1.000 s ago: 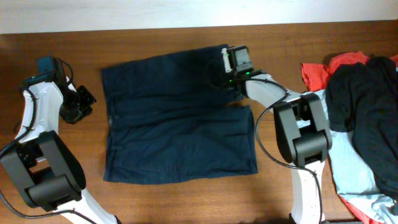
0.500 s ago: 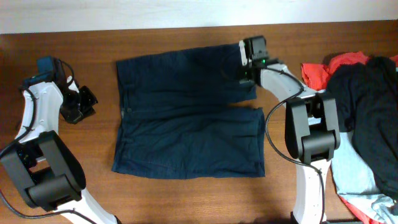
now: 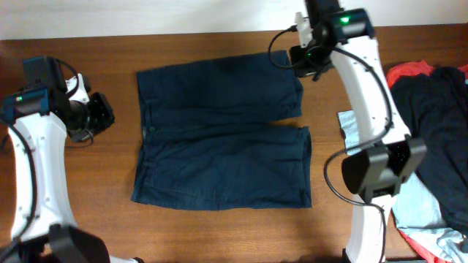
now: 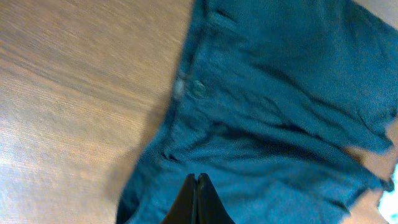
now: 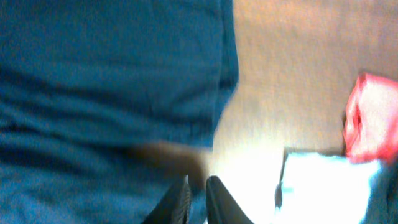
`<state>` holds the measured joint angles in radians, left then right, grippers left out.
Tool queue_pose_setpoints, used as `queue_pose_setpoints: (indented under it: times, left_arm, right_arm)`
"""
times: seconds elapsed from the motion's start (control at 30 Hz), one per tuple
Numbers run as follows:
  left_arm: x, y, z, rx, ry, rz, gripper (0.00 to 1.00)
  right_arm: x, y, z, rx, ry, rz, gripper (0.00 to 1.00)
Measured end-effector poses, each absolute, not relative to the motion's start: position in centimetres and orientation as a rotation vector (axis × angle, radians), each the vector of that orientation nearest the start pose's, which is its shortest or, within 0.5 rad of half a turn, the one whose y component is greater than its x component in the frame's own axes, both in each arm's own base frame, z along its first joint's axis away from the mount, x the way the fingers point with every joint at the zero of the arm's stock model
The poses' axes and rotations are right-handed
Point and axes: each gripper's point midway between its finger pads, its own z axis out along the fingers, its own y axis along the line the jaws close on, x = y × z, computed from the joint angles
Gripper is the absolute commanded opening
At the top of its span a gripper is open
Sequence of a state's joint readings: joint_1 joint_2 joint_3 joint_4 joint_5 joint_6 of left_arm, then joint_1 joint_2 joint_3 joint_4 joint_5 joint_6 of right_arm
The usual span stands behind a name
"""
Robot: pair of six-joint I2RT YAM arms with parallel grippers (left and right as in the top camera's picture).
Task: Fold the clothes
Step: 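Release the shorts and lift both grippers away to the sides, then lower both grippers to the bottom leg hems of the navy shorts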
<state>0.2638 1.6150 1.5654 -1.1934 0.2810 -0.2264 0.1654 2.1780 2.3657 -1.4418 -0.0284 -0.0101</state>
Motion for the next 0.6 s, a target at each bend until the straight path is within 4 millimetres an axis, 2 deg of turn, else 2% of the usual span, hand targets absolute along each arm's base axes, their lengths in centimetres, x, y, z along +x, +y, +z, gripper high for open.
queue_pose_setpoints:
  times: [0.2, 0.33, 0.47, 0.6]
  left_arm:
    - [32.7, 2.5, 21.6, -0.568, 2.758, -0.409, 0.0]
    - [31.4, 1.1, 22.0, -0.53, 2.797, -0.421, 0.0]
    - [30.9, 0.2, 21.7, -0.505, 2.827, -0.432, 0.0]
    - [30.2, 0.1, 20.5, -0.521, 2.865, -0.434, 0.01]
  right_arm:
    - [42.0, 6.6, 21.6, -0.105, 2.957, 0.097, 0.08]
    - [39.5, 6.9, 22.9, -0.055, 2.991, 0.149, 0.08]
    - [35.9, 7.0, 24.0, -0.034, 3.013, 0.197, 0.08]
    - [31.3, 6.3, 23.5, -0.012, 3.053, 0.194, 0.09]
